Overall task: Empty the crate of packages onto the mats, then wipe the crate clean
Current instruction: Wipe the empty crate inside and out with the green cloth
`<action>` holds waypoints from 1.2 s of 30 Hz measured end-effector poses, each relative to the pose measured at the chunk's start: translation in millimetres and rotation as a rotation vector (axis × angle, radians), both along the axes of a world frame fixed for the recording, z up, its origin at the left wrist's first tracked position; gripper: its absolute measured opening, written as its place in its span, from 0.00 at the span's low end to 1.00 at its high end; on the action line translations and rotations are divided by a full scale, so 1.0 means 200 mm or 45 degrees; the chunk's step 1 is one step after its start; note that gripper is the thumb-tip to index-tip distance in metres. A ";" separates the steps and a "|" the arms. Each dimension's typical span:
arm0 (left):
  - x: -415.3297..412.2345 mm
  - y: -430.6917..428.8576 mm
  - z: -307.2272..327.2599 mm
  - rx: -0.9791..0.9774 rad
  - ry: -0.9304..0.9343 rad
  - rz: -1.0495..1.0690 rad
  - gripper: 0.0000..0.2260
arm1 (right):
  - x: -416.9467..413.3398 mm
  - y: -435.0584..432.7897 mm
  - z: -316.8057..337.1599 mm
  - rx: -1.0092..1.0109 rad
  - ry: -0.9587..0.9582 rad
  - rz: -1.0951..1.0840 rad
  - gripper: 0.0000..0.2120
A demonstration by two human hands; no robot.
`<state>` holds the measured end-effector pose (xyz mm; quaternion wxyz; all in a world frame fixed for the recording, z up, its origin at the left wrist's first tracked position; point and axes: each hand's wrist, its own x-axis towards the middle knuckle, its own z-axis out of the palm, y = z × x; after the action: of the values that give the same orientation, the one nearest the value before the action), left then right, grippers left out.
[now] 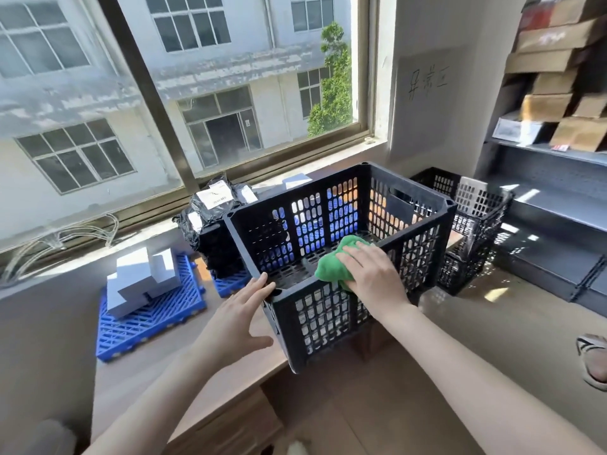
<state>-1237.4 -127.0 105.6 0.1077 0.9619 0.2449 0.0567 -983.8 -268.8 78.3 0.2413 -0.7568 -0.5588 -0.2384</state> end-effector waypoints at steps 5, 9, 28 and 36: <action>0.00 0.00 0.01 0.016 -0.064 -0.044 0.39 | -0.32 0.16 -0.04 0.086 -0.135 0.283 0.17; -0.01 0.02 0.03 0.015 -0.089 -0.089 0.37 | -0.36 0.22 -0.09 0.124 -0.257 0.353 0.16; 0.01 -0.03 0.03 0.113 -0.051 0.021 0.31 | 0.05 0.04 -0.04 -0.002 -0.170 0.150 0.23; 0.09 -0.08 0.09 0.268 0.111 0.082 0.27 | -0.18 0.16 -0.06 0.045 -0.199 0.444 0.18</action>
<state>-1219.3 -142.1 122.8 -0.0065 0.9611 0.2727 0.0437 -1020.0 -236.3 66.0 0.2480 -0.6234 -0.6941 -0.2608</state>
